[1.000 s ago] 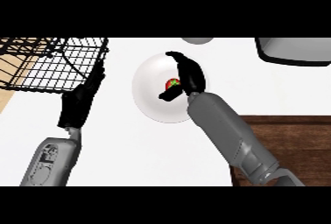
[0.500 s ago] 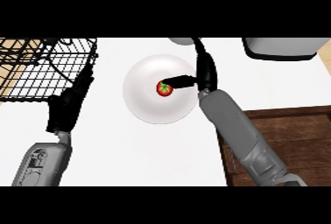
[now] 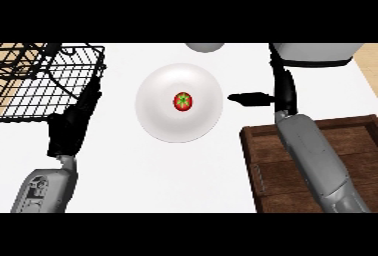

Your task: Pick the tomato from the tray and place it in the plate

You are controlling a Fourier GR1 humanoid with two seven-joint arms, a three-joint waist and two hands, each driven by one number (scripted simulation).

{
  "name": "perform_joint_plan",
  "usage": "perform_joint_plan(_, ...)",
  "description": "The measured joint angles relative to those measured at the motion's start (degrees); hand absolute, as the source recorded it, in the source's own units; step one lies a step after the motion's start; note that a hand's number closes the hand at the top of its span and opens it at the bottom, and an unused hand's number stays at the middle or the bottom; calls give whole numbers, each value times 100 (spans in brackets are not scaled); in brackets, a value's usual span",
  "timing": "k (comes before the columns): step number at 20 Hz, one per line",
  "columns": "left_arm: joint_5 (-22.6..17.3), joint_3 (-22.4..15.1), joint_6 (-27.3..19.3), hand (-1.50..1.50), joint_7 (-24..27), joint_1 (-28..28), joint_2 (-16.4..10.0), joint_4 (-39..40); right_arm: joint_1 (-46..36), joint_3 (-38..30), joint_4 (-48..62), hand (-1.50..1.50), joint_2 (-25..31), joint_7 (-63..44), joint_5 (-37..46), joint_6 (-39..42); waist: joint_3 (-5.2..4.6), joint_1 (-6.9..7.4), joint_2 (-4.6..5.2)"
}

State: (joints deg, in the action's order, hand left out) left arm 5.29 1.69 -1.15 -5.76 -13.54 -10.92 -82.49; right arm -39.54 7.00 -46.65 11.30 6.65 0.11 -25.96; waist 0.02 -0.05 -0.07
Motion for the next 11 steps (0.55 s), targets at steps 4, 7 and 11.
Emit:
perform_joint_plan(4,22,33,21,0,25,3,29,5,345,-187,-253,-150,345,113,-54,481,-2,1,2)
perform_joint_plan(7,111,-4,-28,0,-21,-25,108,18,464,-401,-110,-150,446,410,-66,727,0,13,8)
perform_joint_plan(11,74,62,69,0,-154,-5,50,-185,632,-701,40,-150,659,758,-168,1125,-1,22,9)
